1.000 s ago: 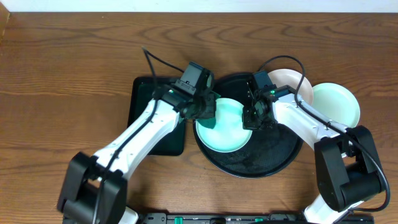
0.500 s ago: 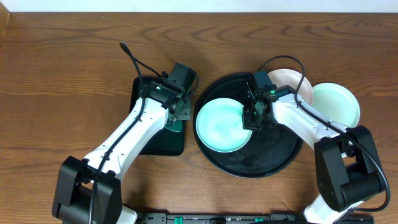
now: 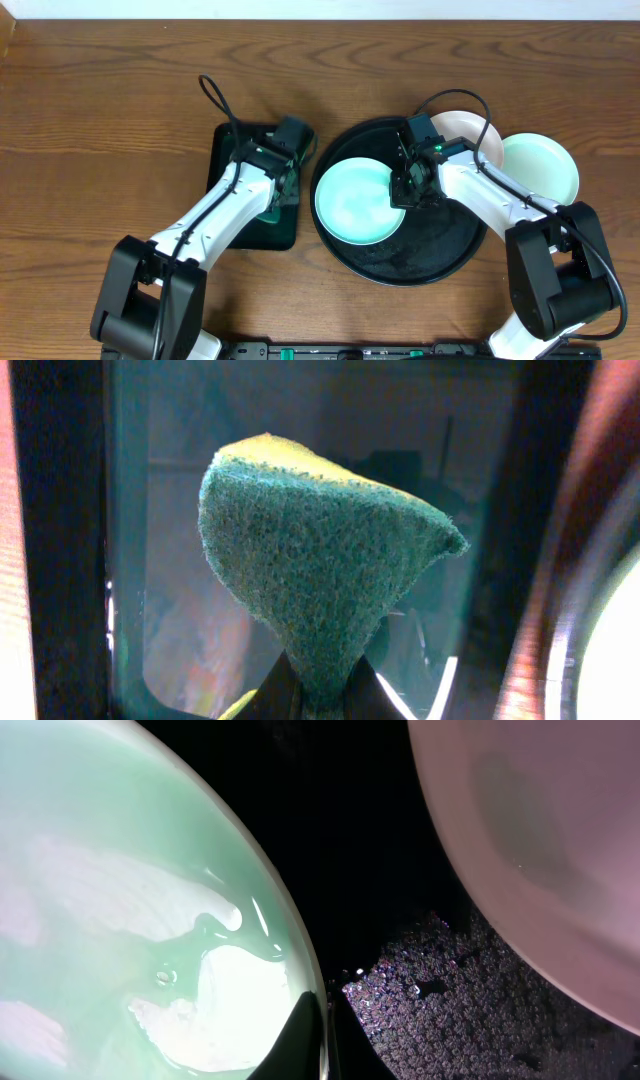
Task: Clean dirty plates on tray and stack at the side
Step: 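Move the green sponge with the left gripper over the black basin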
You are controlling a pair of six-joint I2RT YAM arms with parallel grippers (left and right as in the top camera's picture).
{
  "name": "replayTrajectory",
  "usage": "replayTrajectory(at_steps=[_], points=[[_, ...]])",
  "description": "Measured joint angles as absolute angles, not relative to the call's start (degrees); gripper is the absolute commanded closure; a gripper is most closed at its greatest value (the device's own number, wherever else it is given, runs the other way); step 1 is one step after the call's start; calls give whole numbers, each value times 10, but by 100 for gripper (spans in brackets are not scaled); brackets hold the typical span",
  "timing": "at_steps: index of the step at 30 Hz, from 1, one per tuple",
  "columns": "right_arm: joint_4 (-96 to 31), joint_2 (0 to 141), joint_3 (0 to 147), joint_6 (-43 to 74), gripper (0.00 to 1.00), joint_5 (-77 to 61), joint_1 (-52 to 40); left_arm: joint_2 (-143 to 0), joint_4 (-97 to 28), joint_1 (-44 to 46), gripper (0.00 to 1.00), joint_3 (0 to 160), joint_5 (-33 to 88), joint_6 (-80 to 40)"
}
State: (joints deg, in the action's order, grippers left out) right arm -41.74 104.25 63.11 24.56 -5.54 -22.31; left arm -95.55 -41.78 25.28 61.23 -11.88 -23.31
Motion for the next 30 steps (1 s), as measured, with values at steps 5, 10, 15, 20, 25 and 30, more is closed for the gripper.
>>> replayTrajectory(at_steps=[5, 10, 15, 20, 25, 30], points=[[-417, 1042, 631, 246, 98, -55, -223, -956, -412, 251, 92, 596, -125, -232], [-417, 1042, 631, 246, 98, -55, -223, -956, -410, 251, 92, 595, -129, -232], [-418, 1042, 631, 246, 98, -55, -223, -956, -401, 251, 91, 595, -142, -232], [-418, 1042, 631, 246, 98, -55, -223, -956, -399, 251, 91, 595, -150, -231], [-418, 1042, 631, 246, 98, -55, -223, -956, -398, 251, 91, 592, -151, -231], [-418, 1042, 631, 246, 98, -55, -223, -956, -396, 251, 91, 568, -152, -231]])
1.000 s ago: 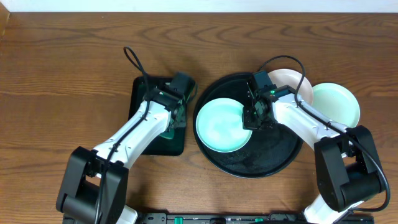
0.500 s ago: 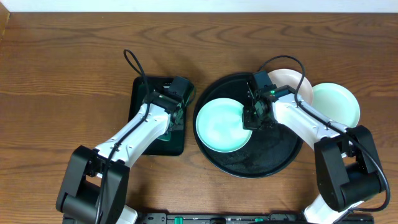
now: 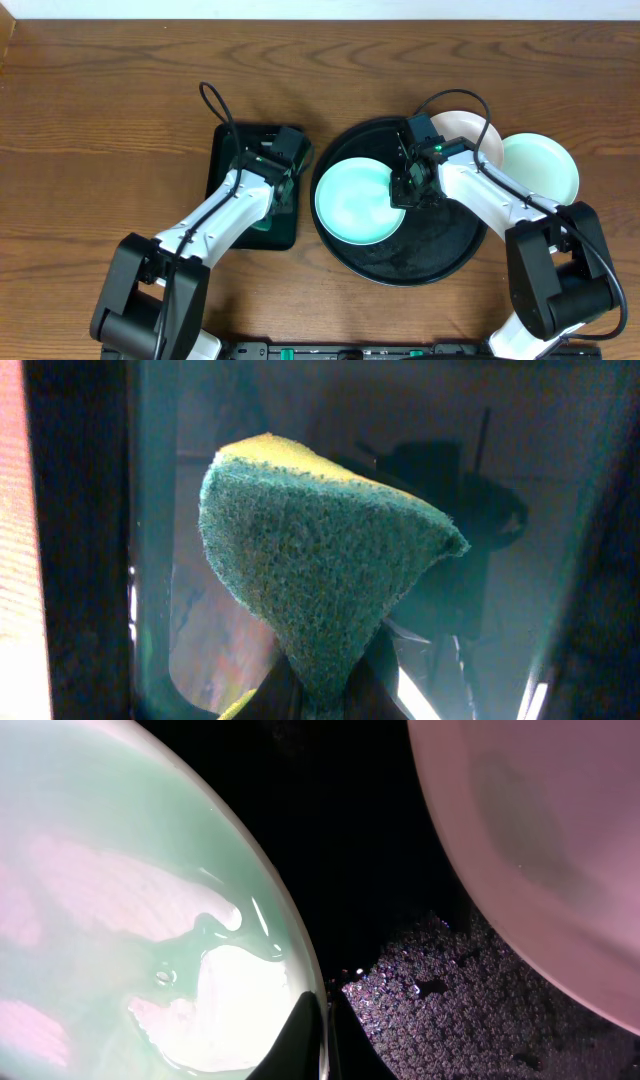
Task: Clean dirty plates on tray and stack at the side
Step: 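Move the green sponge with the left gripper over the black basin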
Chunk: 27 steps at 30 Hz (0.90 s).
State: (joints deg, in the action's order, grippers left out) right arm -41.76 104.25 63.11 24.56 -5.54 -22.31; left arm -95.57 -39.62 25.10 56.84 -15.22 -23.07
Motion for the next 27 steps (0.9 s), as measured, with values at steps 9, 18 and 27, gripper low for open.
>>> replayTrajectory(at_steps=[9, 18, 27], points=[[-418, 1042, 631, 246, 97, -55, -223, -956, -384, 251, 91, 539, -152, -239], [-418, 1042, 631, 246, 97, -55, -223, -956, -377, 240, 91, 539, -153, -287], [-418, 1042, 631, 246, 97, -55, -223, -956, -377, 218, 91, 539, -153, -298]])
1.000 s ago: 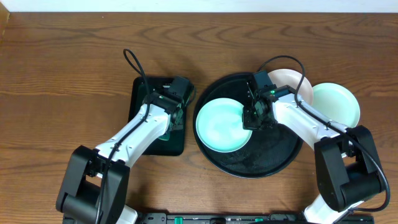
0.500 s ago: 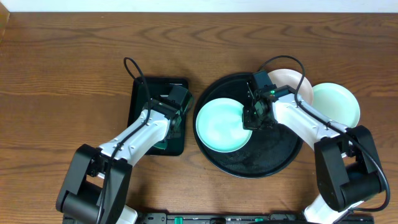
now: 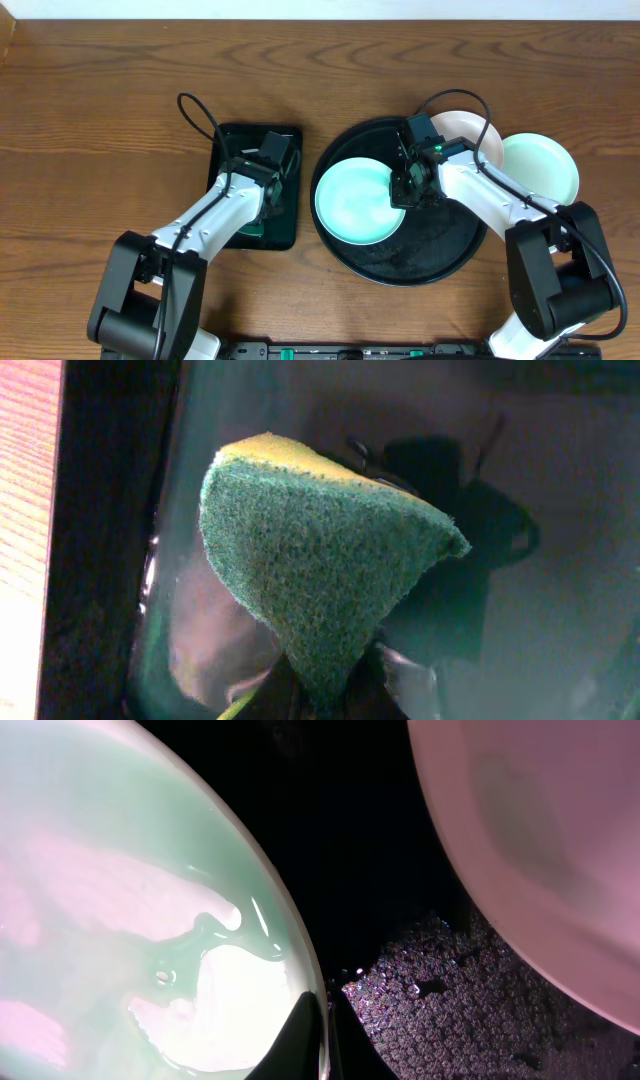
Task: Clean dirty plates on tray and stack at the side
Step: 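Move the green sponge with the left gripper over the black basin, then lower the sponge into the basin and open the left gripper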
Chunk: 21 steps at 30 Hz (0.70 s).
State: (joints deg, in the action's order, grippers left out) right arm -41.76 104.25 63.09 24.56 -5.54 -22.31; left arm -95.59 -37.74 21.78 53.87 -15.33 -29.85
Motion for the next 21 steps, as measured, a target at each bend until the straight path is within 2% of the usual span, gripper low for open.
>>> replayTrajectory(at_steps=[9, 10, 12, 21], points=[[-418, 1042, 631, 246, 96, -55, -223, -956, -377, 218, 91, 539, -153, -298], [-418, 1042, 631, 246, 96, -55, -223, -956, -377, 218, 84, 539, -153, -299], [-418, 1042, 631, 246, 96, -55, -223, -956, -377, 218, 83, 539, -154, -301], [-418, 1042, 631, 246, 96, -56, -223, -956, -377, 218, 83, 539, -153, -300]])
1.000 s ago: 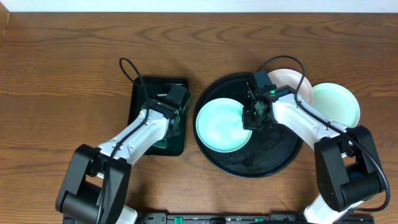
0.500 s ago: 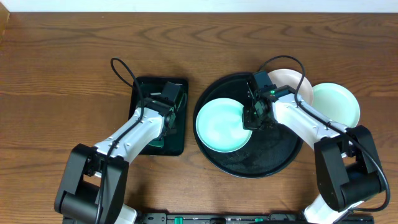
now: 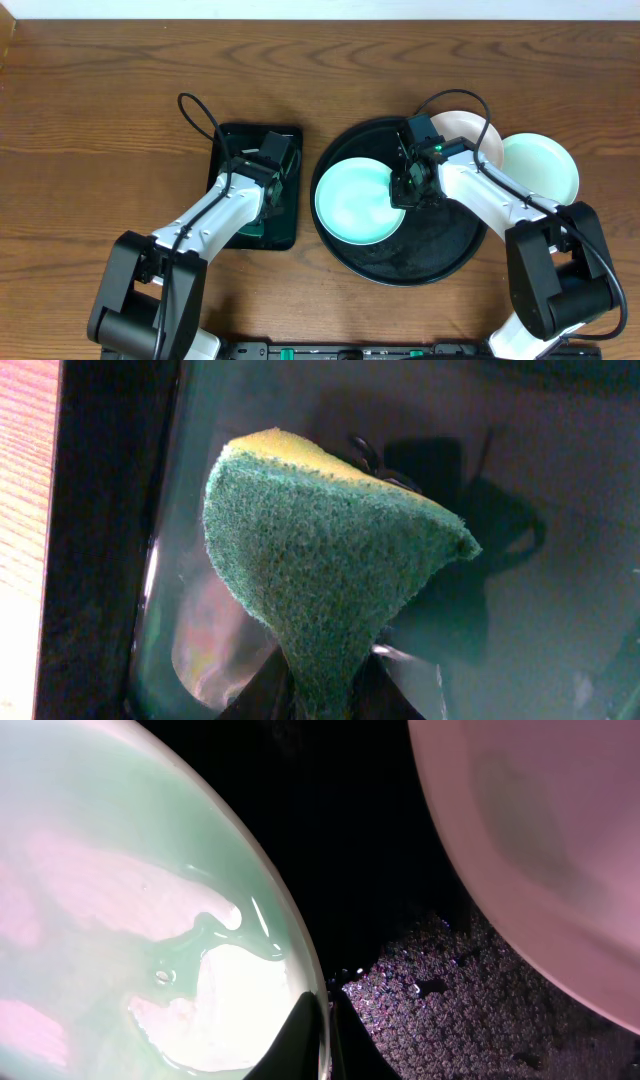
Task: Clean dirty plates on tray and stack at the side
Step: 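Lower the sponge into the basin and open the left gripper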
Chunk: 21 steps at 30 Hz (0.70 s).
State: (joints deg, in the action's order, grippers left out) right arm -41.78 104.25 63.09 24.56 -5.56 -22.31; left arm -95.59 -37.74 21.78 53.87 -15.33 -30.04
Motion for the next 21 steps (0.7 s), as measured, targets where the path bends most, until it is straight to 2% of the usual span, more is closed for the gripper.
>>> replayTrajectory(at_steps=[3, 4, 11, 21], points=[[-418, 1042, 631, 246, 96, -55, -223, -956, -377, 218, 83, 539, -153, -300], [-418, 1042, 631, 246, 96, -55, -223, -956, -377, 218, 77, 539, -153, -300], [-418, 1042, 631, 246, 96, -55, -223, -956, -378, 218, 70, 539, -154, -301], [-418, 1042, 631, 246, 96, -56, -223, -956, -378, 218, 70, 539, -154, -302]])
